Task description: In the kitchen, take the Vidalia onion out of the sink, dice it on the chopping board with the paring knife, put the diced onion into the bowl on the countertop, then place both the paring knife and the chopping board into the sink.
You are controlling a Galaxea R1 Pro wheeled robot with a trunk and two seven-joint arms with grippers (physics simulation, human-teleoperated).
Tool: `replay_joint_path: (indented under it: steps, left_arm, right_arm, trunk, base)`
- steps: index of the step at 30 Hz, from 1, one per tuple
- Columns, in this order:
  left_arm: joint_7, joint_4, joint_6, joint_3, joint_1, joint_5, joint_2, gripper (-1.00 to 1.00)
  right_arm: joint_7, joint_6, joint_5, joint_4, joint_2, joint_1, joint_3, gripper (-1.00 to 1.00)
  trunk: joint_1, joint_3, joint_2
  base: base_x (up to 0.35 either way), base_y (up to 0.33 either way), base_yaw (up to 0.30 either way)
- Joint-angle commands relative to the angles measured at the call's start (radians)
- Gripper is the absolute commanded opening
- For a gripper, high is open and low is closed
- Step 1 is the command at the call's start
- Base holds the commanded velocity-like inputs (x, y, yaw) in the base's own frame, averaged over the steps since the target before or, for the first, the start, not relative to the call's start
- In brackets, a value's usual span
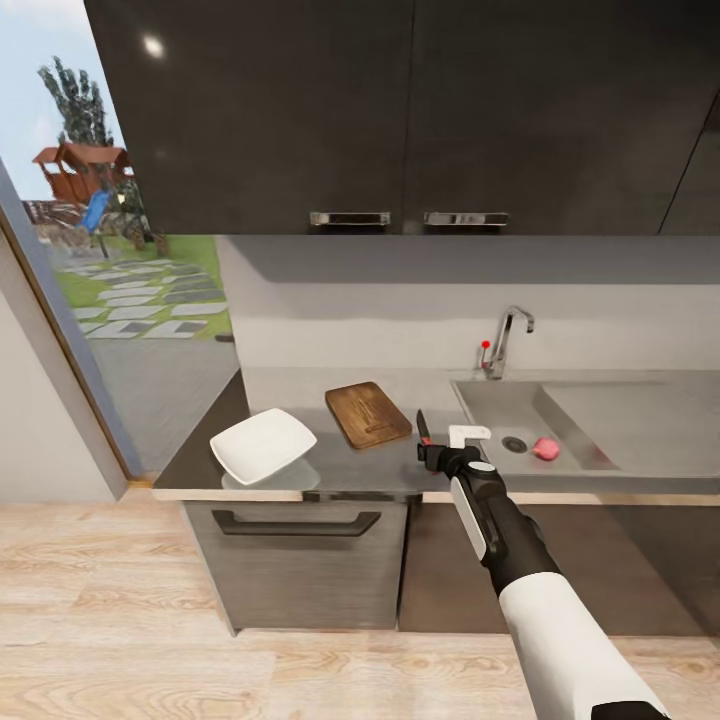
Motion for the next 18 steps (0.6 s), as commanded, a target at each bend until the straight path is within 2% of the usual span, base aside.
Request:
replay_joint_path:
  steps: [1,18]
  left_arm:
    - [0.0,-0.001,-0.002,0.0,0.0,0.0,0.0,1.0]
    - [0.0,-0.001,-0.002,0.001,0.0,0.0,0.0,1.0]
  right_arm:
    - [-0.005,0.006,0.0,-0.001,0.0,-0.001,0.002,1.0]
    - [-0.009,0.006,0.0,0.002,0.0,-0.001,0.002,1.0]
  trunk:
    - [0.0,-0.001,-0.001]
    - [0.0,-0.023,-0.001]
  base:
    - [0.0,-0.008,0.0]
    - [0.0,-0.001,0.0]
